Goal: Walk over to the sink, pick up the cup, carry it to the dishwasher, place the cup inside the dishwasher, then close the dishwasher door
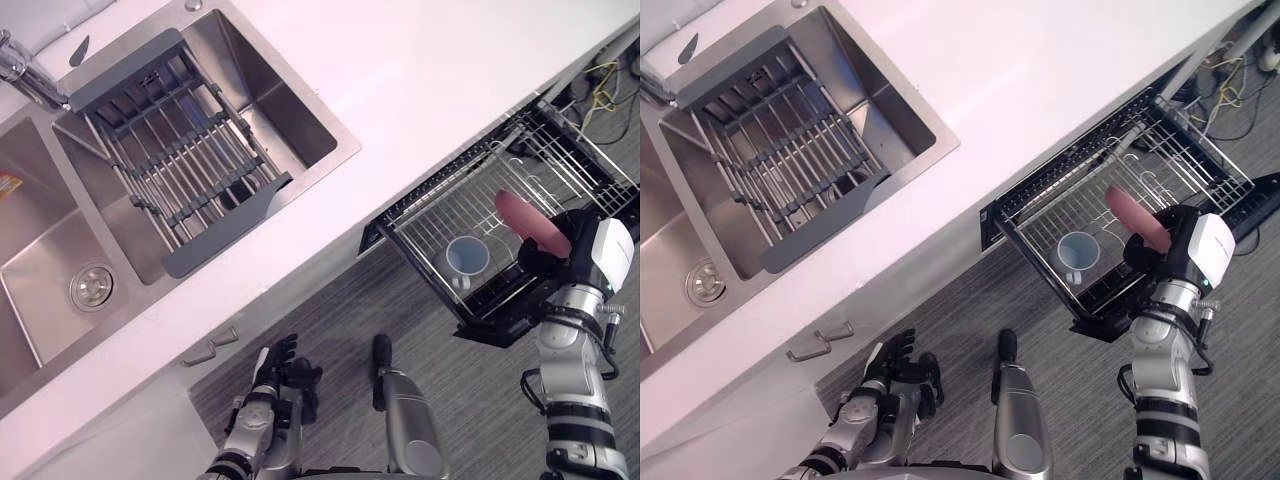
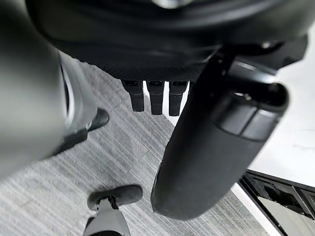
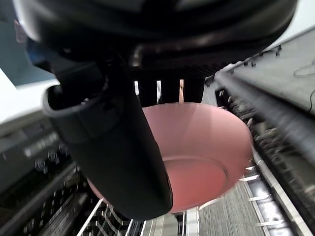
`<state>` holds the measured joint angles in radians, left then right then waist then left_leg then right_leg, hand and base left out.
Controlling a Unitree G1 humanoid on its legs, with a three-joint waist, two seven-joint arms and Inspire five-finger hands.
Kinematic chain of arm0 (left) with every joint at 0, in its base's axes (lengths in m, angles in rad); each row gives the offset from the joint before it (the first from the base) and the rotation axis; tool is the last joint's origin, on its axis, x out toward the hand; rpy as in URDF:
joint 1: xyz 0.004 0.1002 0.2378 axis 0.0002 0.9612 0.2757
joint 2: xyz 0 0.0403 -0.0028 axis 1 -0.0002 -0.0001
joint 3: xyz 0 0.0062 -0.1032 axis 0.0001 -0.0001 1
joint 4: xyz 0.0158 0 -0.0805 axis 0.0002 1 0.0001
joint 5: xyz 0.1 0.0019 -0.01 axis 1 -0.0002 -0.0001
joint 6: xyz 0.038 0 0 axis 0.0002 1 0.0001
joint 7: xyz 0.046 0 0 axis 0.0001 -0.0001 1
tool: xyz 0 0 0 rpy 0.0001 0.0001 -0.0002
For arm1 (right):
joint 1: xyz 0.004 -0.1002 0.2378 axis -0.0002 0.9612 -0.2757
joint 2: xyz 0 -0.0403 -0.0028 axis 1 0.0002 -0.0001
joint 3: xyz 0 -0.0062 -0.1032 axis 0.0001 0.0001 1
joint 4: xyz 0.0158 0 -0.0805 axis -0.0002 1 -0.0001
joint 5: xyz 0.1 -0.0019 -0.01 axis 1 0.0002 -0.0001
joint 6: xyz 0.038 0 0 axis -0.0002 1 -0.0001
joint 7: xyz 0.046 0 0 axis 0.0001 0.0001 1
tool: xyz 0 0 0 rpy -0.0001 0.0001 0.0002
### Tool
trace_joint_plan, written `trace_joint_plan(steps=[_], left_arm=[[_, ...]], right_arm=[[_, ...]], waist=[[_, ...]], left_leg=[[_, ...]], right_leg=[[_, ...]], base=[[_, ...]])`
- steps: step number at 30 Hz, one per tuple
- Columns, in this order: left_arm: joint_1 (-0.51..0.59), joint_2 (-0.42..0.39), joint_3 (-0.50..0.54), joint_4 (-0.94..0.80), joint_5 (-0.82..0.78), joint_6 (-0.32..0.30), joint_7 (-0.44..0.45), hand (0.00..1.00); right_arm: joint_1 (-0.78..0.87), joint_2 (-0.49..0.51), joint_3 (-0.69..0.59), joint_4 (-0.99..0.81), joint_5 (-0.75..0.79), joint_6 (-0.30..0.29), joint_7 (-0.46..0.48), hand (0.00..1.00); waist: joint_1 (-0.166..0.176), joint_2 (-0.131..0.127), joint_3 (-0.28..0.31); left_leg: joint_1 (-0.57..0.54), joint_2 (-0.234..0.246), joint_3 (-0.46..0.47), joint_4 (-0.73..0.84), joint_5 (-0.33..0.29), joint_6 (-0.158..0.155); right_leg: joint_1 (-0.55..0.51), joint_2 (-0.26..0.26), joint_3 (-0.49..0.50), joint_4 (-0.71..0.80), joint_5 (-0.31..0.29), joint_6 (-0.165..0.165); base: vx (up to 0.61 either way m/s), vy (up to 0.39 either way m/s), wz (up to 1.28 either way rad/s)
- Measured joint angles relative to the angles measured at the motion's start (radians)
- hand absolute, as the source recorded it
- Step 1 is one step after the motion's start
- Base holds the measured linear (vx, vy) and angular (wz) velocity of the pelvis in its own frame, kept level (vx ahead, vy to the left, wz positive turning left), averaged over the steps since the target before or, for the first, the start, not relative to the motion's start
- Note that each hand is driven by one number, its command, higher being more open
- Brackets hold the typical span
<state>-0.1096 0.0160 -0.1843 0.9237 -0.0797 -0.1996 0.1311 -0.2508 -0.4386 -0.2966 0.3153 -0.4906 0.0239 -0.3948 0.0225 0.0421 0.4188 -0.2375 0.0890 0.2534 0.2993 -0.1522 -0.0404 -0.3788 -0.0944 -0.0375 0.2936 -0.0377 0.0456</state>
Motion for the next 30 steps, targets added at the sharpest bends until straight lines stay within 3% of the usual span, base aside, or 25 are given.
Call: trace_joint_plan(steps=[11,12,21,30], left_arm=[[-0.027,-0.001,0.004,-0.018,-0.023,-0.004,0.037,0.90],[-0.027,-0.001,0.009,-0.019,-0.023,-0.004,0.037,0.90],[-0.027,-0.008,0.022,-0.022,-0.039,-0.004,0.039,0.90],[-0.024,-0.019,0.021,-0.026,-0.039,-0.002,0.044,0.90]], right_arm=[[-0.161,-0.069,0.007,0.116,0.076,0.012,0.000,0.30],[-0.181,-0.070,0.007,0.125,0.077,0.012,-0.001,0.90],[-0.216,-0.070,0.005,0.133,0.116,0.017,-0.023,0.90],[-0.067,0.037,-0.077,-0.130,0.117,0.018,-0.068,0.90]], waist=[[0.018,-0.001,0.028],[0.019,-0.001,0.028],[0.024,-0.001,0.028],[0.034,-0.004,0.029]], left_leg=[[-0.068,-0.001,-0.017,0.028,-0.005,0.008],[-0.068,-0.001,-0.016,0.028,-0.005,0.008],[-0.072,-0.002,-0.020,0.027,-0.005,0.008],[-0.032,-0.003,-0.026,0.013,-0.004,0.008]], right_leg=[[-0.045,-0.005,-0.013,-0.004,0.011,0.004],[-0.045,-0.005,-0.013,-0.005,0.011,0.005],[-0.043,-0.005,-0.016,-0.014,0.016,0.005],[0.002,-0.005,-0.022,-0.030,0.017,0.005]], base=[[0.00,0.002,0.03],[0.00,0.000,0.00],[0.00,0.000,0.00],[0.00,0.000,0.00]])
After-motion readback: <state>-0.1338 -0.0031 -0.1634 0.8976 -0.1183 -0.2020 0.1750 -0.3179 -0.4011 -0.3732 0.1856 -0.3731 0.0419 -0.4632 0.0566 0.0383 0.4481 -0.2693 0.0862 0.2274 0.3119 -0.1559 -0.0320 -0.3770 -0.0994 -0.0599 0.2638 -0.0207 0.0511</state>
